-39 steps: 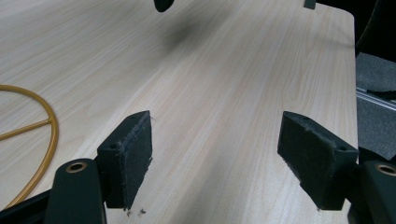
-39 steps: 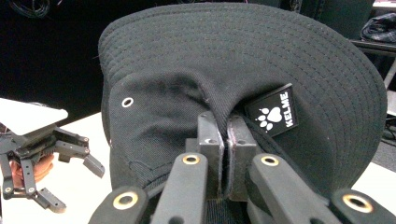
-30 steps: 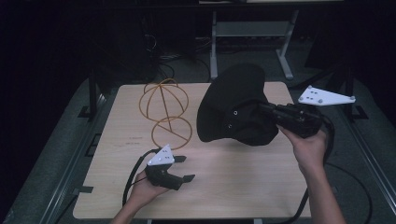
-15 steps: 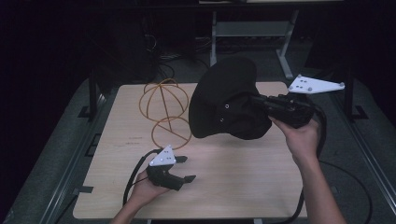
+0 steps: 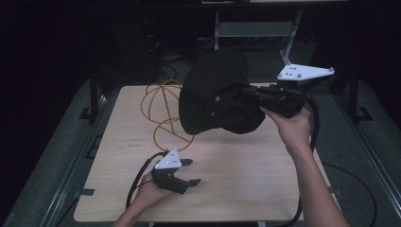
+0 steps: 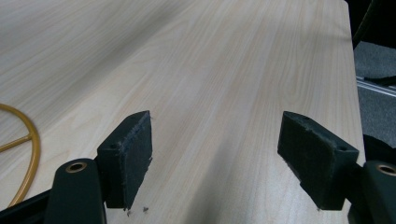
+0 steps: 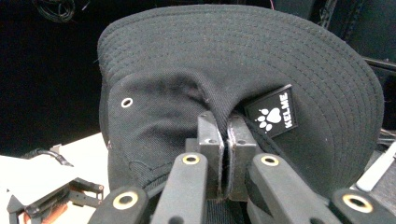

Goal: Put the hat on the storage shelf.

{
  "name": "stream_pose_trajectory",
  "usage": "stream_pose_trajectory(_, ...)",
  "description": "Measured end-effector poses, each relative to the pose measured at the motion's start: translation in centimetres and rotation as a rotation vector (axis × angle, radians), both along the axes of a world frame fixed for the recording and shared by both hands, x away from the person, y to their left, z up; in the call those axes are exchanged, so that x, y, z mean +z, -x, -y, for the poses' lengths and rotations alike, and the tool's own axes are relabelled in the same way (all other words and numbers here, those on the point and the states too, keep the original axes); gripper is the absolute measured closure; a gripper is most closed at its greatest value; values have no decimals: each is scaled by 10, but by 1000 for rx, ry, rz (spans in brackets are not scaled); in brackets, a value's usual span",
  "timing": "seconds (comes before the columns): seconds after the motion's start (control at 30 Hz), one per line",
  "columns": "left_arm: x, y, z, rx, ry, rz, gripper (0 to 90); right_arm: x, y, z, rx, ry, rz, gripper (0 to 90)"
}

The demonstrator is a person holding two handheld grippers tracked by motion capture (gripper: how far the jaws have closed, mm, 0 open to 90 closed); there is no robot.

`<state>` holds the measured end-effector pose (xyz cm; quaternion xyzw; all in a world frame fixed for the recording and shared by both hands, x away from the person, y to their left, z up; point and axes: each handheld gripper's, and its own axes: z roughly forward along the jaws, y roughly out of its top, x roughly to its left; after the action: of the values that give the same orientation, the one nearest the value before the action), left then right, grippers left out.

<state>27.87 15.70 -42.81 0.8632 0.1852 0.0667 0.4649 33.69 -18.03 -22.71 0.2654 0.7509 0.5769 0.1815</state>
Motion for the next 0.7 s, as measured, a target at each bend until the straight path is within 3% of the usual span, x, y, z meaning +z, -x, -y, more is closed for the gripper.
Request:
stream_pose_trajectory(0.53, 4, -2, -9, 26, 46, -6, 258, 17, -20, -37, 63, 17, -2, 869)
stream_pose_trajectory(0.7, 3, -3, -9, 16, 33, 6, 258, 24, -25, -48, 83, 21, 4, 869)
